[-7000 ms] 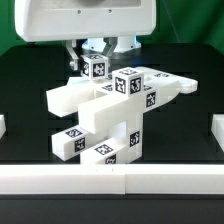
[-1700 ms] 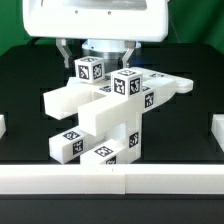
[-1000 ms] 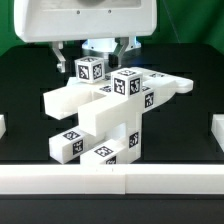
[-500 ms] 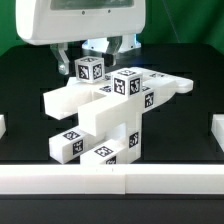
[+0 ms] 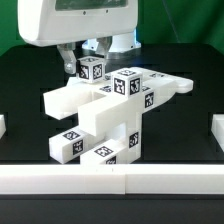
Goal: Assemble chair
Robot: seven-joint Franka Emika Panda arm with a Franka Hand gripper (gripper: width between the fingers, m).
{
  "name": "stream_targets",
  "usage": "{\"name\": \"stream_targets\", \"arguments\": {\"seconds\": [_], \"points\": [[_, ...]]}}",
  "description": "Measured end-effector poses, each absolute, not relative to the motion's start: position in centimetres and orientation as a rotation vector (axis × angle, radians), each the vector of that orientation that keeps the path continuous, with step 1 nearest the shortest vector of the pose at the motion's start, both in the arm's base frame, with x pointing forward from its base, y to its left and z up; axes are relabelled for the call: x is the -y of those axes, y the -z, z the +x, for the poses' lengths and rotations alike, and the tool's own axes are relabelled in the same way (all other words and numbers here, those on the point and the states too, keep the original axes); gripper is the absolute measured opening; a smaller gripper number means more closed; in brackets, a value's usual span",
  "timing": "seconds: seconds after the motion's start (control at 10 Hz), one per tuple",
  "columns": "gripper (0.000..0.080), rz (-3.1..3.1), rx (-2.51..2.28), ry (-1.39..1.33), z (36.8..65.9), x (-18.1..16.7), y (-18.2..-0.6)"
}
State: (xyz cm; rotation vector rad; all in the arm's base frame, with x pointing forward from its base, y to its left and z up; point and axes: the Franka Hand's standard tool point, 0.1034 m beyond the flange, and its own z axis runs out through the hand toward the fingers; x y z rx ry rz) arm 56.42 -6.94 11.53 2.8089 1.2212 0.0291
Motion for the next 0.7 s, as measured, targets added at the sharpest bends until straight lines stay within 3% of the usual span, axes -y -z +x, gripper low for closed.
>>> {"name": "stream_targets", "arguments": {"seconds": [0.1, 0.7], "points": [[0.0287, 2.820, -1.195, -0.031, 56.43, 6.96, -11.55], [0.0288, 3.058, -0.440, -0.066, 56.31, 6.88, -11.44]]}}
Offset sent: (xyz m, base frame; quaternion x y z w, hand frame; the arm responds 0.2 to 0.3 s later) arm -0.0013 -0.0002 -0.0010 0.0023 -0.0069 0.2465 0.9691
